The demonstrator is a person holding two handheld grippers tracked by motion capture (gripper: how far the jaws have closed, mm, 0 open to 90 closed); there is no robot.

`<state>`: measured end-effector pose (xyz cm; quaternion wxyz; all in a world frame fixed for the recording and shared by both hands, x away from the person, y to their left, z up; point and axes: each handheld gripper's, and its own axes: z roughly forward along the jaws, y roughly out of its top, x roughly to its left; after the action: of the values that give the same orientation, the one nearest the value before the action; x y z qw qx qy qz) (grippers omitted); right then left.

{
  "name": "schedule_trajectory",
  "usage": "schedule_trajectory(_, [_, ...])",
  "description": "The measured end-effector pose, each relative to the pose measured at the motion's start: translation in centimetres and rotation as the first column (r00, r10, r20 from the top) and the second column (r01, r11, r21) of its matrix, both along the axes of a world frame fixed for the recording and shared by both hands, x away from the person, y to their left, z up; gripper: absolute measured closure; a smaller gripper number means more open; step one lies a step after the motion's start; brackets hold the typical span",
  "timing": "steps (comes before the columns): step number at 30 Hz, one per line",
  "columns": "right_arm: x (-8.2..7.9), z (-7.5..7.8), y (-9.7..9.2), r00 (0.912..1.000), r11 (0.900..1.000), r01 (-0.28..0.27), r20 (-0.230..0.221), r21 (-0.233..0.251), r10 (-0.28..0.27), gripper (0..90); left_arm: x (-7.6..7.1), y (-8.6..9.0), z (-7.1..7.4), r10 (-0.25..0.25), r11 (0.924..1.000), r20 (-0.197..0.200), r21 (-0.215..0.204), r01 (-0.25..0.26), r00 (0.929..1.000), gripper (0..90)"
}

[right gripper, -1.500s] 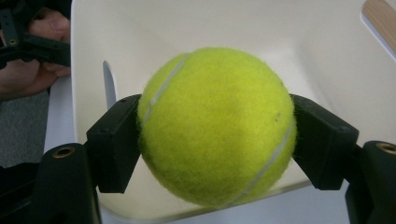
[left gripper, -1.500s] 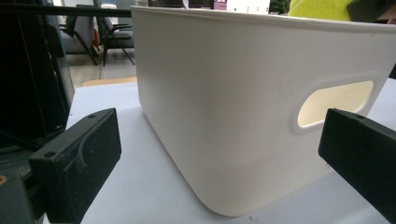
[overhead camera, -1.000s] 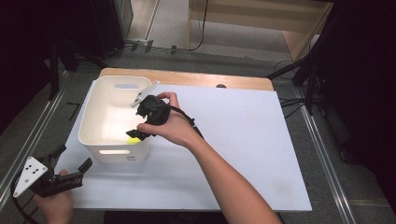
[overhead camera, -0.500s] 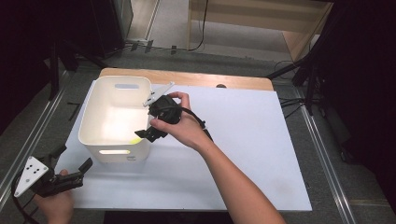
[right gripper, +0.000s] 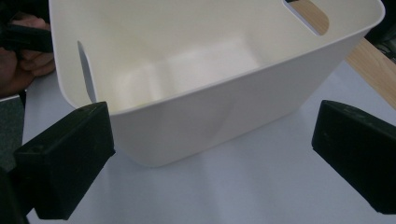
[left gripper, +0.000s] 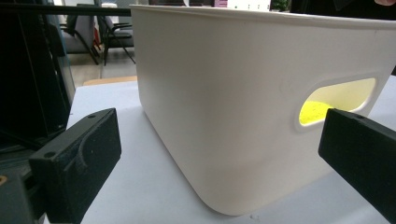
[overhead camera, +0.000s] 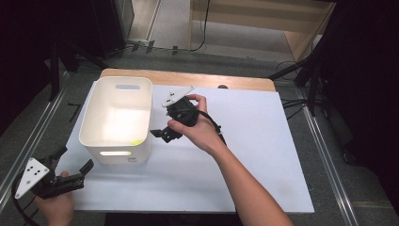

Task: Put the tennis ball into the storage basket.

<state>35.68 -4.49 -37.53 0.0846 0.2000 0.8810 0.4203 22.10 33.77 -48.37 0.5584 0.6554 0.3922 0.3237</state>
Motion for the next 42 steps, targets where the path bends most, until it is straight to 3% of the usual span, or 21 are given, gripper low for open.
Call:
schedule_trajectory(18, [-0.8,-1.7,-4.4,0.9959,0.9955,0.091,0.000,0.027,-0.091,0.0,0.0,-0.1,0.0,0.002,1.0000,-0.002,0.003,-0.002,1.0000,0.0])
schedule_trajectory(28, [-1.8,-2.7,-6.3,0.9928,0.9927,0.119,0.011,0.015,-0.119,0.0,0.0,-0.1,0.0,0.003,0.9999,-0.007,0.010,-0.003,1.0000,0.0])
schedule_trajectory(42, [-3.2,-4.6,-9.9,0.9828,0.9816,0.184,-0.005,0.050,-0.184,0.0,0.0,-0.2,0.0,0.004,0.9999,-0.006,0.013,-0.003,1.0000,0.0])
